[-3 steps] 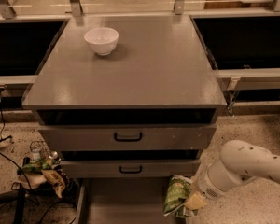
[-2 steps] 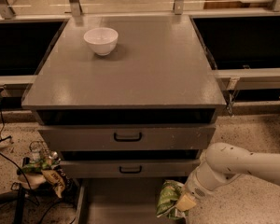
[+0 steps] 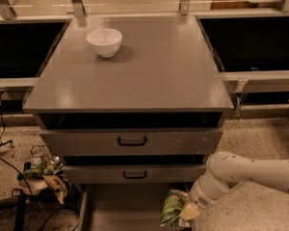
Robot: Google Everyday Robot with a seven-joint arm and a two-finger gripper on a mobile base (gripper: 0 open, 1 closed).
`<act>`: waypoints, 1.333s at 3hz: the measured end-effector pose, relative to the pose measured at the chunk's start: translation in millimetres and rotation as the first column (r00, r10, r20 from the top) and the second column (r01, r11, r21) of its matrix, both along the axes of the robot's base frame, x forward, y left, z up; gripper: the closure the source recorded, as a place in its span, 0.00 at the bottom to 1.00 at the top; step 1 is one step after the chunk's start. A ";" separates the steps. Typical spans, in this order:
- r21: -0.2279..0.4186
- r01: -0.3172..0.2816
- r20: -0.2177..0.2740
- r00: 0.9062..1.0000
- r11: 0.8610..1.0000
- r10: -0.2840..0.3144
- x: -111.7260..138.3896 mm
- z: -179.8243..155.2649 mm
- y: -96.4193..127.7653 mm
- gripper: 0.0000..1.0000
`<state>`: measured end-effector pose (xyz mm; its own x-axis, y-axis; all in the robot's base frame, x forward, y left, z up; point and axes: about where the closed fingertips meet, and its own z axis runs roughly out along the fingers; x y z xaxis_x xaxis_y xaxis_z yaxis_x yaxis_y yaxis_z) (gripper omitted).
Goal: Place green jalapeno chip bag into bottom drawer
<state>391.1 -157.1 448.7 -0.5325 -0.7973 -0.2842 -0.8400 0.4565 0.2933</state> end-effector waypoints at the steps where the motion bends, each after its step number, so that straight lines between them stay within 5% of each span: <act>1: -0.028 0.014 -0.052 0.999 1.000 -0.015 -7.4 -48.7 10.3 1.00; 3: -0.055 0.058 -0.053 0.997 0.997 -0.061 -3.8 -62.4 10.9 1.00; 4: -0.131 0.114 -0.028 0.993 0.985 -0.119 8.0 -84.6 21.2 1.00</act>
Offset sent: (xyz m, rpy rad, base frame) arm -0.0089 0.0150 -0.0725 -0.0418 0.0796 -0.0180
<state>399.1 -135.8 364.1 -0.6318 -0.7579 -0.1626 -0.7690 0.5865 0.2544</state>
